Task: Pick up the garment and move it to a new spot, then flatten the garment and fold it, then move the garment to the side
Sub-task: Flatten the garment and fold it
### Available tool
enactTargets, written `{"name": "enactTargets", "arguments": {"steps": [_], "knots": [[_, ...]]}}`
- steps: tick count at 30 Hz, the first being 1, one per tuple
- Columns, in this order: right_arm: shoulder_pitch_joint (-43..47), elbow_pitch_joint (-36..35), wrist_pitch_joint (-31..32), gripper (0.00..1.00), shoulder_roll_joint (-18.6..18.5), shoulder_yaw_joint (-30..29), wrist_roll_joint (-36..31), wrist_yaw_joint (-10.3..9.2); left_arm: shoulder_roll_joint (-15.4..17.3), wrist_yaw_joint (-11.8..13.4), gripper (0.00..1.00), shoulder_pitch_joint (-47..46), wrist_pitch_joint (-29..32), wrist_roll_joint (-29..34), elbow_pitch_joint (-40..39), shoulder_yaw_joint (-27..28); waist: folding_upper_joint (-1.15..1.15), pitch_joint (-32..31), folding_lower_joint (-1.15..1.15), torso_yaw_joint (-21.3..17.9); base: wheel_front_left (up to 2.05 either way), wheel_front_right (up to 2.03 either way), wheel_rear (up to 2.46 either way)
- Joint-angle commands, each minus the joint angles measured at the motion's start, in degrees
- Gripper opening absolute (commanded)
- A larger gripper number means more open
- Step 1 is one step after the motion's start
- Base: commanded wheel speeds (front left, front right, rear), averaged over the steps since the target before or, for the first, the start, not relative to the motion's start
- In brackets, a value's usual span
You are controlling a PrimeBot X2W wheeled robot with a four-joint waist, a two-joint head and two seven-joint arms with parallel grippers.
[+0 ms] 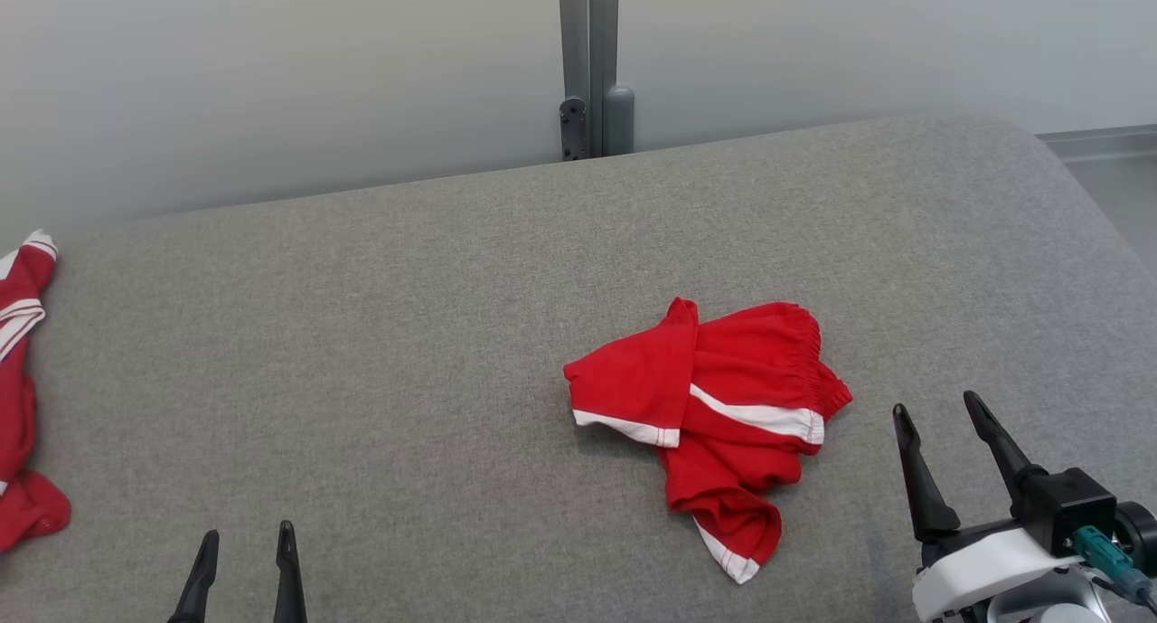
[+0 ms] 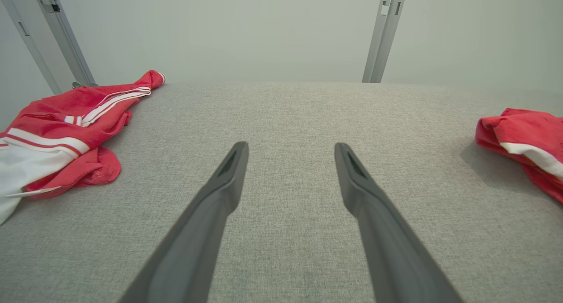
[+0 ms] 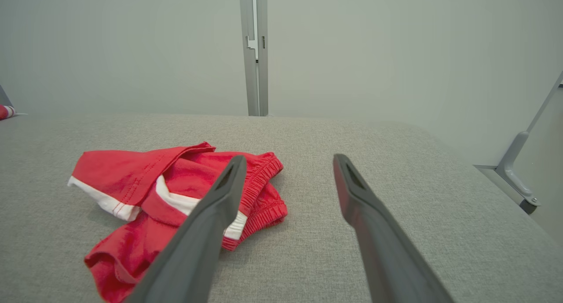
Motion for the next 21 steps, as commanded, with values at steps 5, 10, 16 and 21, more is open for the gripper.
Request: {"name": "enactTargets", "arguments": {"steps": [5,10,16,21], "knots": [[-0.27,0.11,-0.18,1.0,0.06,-0.05,0.14,0.0,-0.09,-0.57,1.0,-0.89,-0.02,0.01,0.33,0.15,0.0,0.06,0.0,0.03,0.0,0.0,0.0],[-0.58,0.33,-0.18,1.0,0.15,0.61,0.26,0.0,-0.1,-0.64,1.0,-1.15,-0.02,-0.45,-0.07,-0.02,0.0,0.1,0.0,-0.57,0.0,0.0,0.0],[-1.99,0.03,-0.18,1.0,-0.32,1.23,0.58,0.0,-0.13,-0.7,1.0,-2.67,-0.02,-2.82,-3.05,-4.83,0.0,0.72,0.0,-3.66,0.0,0.0,0.0],[-3.09,-0.28,-0.18,1.0,-0.35,1.7,0.86,0.0,-0.07,-1.07,1.0,-6.16,0.07,-5.7,0.4,-15.93,0.0,2.0,0.0,-7.99,0.0,0.0,0.0]]}}
